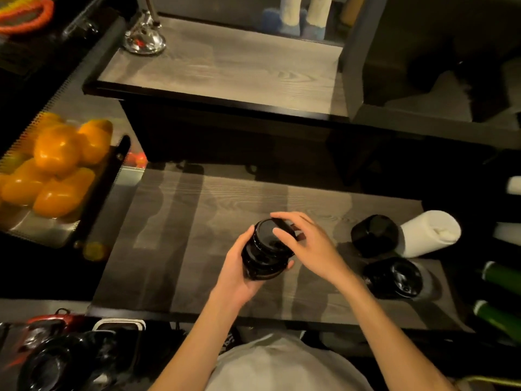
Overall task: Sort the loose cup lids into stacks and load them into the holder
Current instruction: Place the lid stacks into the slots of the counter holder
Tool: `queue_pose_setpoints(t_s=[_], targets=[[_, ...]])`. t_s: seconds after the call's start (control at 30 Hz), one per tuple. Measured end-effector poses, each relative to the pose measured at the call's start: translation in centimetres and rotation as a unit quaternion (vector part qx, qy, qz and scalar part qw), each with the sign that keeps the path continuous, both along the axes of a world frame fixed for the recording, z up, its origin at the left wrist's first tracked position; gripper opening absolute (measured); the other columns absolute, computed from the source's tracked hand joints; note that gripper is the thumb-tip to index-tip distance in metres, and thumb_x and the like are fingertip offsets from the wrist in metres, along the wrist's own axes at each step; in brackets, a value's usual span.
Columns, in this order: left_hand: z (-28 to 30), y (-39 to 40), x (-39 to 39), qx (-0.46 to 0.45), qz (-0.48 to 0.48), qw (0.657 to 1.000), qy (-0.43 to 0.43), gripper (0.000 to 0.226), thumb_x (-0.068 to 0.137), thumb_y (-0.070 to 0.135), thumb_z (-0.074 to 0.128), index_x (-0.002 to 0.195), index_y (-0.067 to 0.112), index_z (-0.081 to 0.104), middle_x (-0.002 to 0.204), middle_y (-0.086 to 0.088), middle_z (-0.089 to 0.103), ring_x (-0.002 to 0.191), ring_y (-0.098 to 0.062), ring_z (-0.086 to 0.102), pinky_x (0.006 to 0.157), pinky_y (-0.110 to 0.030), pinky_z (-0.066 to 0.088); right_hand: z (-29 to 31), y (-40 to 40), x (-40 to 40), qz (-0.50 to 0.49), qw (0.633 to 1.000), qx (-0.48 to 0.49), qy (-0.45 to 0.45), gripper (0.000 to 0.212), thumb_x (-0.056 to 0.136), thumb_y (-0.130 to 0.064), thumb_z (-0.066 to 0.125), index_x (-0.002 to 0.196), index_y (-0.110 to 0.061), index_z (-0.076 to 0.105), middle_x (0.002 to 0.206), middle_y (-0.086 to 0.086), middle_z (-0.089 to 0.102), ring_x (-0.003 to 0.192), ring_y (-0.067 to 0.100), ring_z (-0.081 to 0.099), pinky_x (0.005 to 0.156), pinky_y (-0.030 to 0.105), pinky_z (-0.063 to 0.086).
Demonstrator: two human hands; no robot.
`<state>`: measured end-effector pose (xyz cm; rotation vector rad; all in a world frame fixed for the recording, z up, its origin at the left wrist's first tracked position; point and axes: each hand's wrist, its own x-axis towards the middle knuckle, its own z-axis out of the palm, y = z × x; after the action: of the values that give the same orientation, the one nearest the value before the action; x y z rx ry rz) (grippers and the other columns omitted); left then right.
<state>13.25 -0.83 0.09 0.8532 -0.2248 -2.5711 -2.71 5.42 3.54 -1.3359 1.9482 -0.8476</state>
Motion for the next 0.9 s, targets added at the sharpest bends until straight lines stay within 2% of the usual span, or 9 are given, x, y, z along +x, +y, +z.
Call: queue_pose_setpoints(t_s=[0.13, 0.23, 0.4, 0.57, 0.67, 0.8, 0.9], targets=[[0.7, 0.7, -1.7, -0.019, -0.023, 0.999, -0.02, 0.041, 0.099, 0.04, 0.053, 0.113, 0.01, 0.078, 0.125, -0.022, 0.069, 0.104, -0.037, 0.072, 0.096, -0.053, 0.048, 1.8, 3.0, -2.7, 0.056, 0.997, 0.028, -0.047, 0.068, 0.086, -0.05, 0.077, 0.147, -0.048, 0.047, 0.146, -0.027, 0.043, 0.135, -0.006, 0.043, 0.105, 0.02, 0.045], [1.3, 1.5, -3.2, -0.044, -0.047, 0.998, -0.012, 0.041, 0.099, 0.04, 0.053, 0.115, 0.01, 0.075, 0.125, -0.022, 0.068, 0.103, -0.036, 0.071, 0.091, -0.05, 0.049, 2.7, 4.7, -4.3, 0.059, 0.998, 0.022, -0.033, 0.073, 0.084, -0.044, 0.082, 0.147, -0.049, 0.045, 0.147, -0.031, 0.04, 0.135, -0.011, 0.039, 0.104, 0.015, 0.041], [2.3, 2.4, -5.8, -0.06, -0.072, 0.996, -0.007, 0.043, 0.098, 0.042, 0.056, 0.126, 0.011, 0.067, 0.133, -0.023, 0.063, 0.109, -0.038, 0.066, 0.078, -0.047, 0.054, 4.3, 6.7, -7.1, 0.081, 0.996, 0.007, -0.037, 0.076, 0.085, -0.038, 0.083, 0.15, -0.047, 0.043, 0.149, -0.029, 0.043, 0.137, -0.002, 0.044, 0.112, 0.028, 0.044], [3.7, 3.4, -8.4, -0.082, -0.105, 0.991, -0.012, 0.052, 0.099, 0.044, 0.055, 0.14, 0.01, 0.056, 0.138, -0.024, 0.058, 0.111, -0.039, 0.062, 0.078, -0.049, 0.054, 6.2, 8.3, -10.1, 0.118, 0.993, 0.017, 0.014, 0.074, 0.085, -0.047, 0.081, 0.149, -0.047, 0.043, 0.147, -0.027, 0.04, 0.135, 0.002, 0.046, 0.114, 0.036, 0.044], [4.7, 4.1, -9.7, -0.093, -0.12, 0.988, -0.004, 0.05, 0.101, 0.043, 0.052, 0.138, 0.01, 0.058, 0.135, -0.022, 0.061, 0.108, -0.036, 0.066, 0.079, -0.049, 0.055, 7.0, 8.9, -11.5, 0.093, 0.995, 0.008, 0.022, 0.07, 0.08, -0.048, 0.086, 0.14, -0.045, 0.049, 0.141, -0.027, 0.046, 0.132, 0.0, 0.049, 0.113, 0.036, 0.044], [6.0, 5.3, -11.1, -0.106, -0.12, 0.987, 0.028, 0.042, 0.102, 0.041, 0.048, 0.125, 0.013, 0.068, 0.133, -0.02, 0.064, 0.107, -0.035, 0.067, 0.08, -0.052, 0.056, 7.5, 10.2, -13.4, -0.002, 0.999, 0.001, -0.042, 0.062, 0.076, -0.045, 0.089, 0.129, -0.045, 0.057, 0.131, -0.022, 0.06, 0.122, -0.004, 0.056, 0.108, 0.028, 0.046], [6.8, 5.9, -11.7, -0.121, -0.116, 0.985, 0.04, 0.04, 0.103, 0.039, 0.047, 0.126, 0.013, 0.067, 0.136, -0.019, 0.062, 0.114, -0.036, 0.066, 0.086, -0.057, 0.056, 7.1, 11.1, -14.2, -0.057, 0.995, 0.017, -0.075, 0.06, 0.074, -0.045, 0.09, 0.126, -0.043, 0.059, 0.125, -0.017, 0.066, 0.114, -0.001, 0.062, 0.102, 0.028, 0.051]])
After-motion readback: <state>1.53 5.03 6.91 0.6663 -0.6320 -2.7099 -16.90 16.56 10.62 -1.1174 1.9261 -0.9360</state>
